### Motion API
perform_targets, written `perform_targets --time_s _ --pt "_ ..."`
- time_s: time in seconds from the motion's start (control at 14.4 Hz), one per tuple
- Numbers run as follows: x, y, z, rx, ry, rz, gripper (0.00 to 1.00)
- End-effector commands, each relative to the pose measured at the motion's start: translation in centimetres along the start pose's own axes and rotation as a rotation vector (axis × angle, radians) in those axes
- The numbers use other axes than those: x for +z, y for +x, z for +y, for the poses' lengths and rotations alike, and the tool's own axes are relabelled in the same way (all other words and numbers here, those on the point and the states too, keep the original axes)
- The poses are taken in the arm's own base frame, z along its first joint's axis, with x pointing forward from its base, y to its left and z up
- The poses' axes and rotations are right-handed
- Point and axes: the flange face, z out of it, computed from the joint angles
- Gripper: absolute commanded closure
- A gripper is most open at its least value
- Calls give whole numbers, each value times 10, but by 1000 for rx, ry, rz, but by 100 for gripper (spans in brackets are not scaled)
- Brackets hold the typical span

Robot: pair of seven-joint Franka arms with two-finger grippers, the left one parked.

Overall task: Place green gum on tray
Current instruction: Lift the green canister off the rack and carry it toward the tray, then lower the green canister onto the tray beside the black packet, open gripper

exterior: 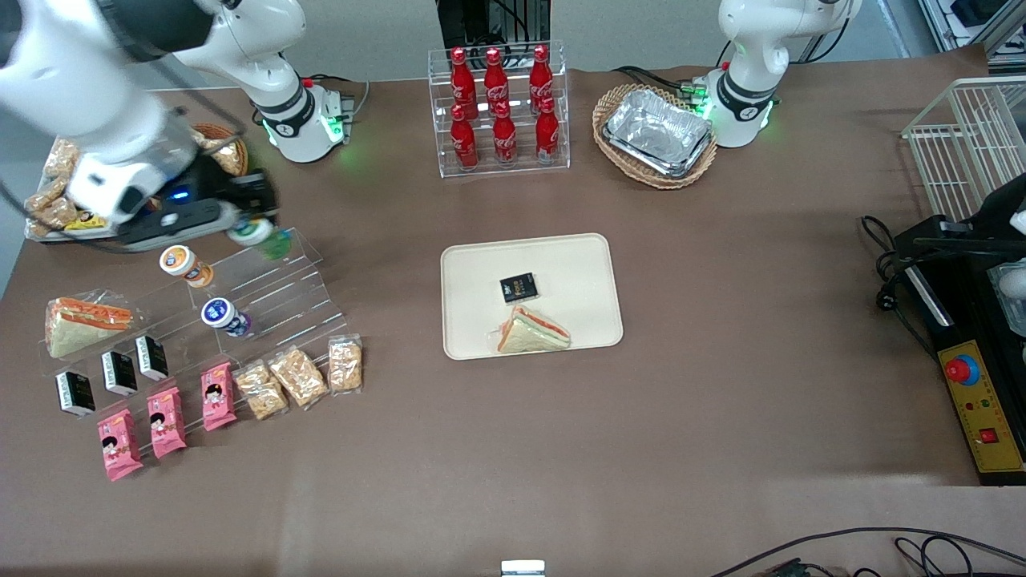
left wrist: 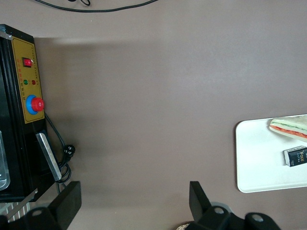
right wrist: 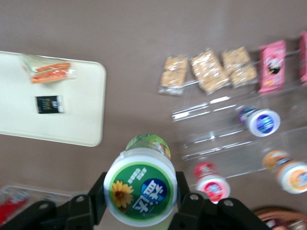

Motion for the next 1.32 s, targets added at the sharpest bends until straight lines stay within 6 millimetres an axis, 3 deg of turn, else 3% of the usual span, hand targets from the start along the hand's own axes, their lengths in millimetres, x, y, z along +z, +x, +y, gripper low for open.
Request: perform_targets --time_s 0.0,0.21,0.42,0.76,0.97,1.25 --pt "20 2 -88 147 0 -36 83" --pt "55 7 -144 245 -3 -24 83" --pt "121 20 -181 358 -3 -3 82" --pt "247 24 -209 435 3 50 82" --pt "312 10 -218 452 26 92 82" --pt "354 -18 -239 453 11 81 82"
